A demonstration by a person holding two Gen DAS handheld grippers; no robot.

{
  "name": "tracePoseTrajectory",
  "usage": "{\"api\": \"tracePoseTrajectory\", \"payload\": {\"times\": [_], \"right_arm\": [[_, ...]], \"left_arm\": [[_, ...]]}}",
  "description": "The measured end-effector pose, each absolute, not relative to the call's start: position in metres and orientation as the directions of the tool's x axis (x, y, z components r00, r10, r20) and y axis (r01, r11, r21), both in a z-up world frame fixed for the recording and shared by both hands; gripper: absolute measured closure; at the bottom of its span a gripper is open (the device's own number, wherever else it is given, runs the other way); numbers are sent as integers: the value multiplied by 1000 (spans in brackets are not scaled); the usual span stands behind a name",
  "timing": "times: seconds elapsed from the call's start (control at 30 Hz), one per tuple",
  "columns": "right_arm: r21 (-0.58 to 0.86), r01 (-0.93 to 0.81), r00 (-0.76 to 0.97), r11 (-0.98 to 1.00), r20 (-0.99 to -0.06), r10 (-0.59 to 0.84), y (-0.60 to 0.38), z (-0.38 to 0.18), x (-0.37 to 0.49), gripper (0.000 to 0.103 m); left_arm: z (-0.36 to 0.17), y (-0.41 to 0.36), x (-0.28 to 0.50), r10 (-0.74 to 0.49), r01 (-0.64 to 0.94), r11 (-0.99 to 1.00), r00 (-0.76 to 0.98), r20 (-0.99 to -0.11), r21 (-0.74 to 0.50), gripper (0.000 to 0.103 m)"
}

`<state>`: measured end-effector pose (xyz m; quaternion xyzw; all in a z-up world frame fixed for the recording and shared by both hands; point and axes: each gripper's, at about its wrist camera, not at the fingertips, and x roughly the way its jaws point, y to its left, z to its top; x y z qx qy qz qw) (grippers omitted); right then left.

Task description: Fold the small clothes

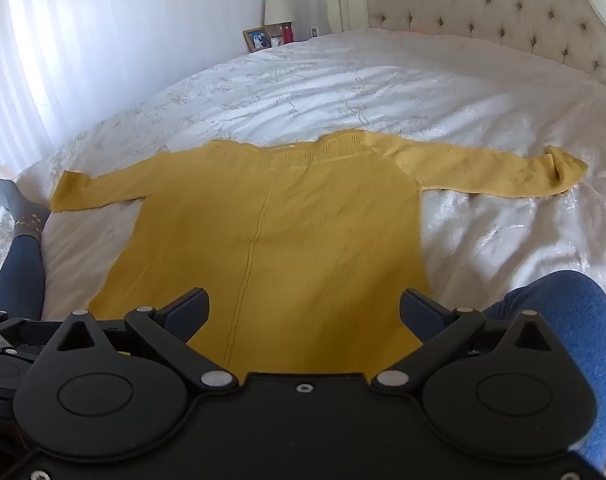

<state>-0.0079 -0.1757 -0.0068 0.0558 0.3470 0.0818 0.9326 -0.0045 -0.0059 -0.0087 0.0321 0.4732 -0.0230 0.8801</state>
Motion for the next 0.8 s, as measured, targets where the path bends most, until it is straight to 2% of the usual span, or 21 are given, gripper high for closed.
{"api": "tracePoseTrajectory", "payload": {"times": [0.8], "right_arm": [[183,-88,719,979,-669,190,-181,-8,-4,2]], "left_arm": [[-11,-10,1,-55,121,993,499,-865,6,11]]}}
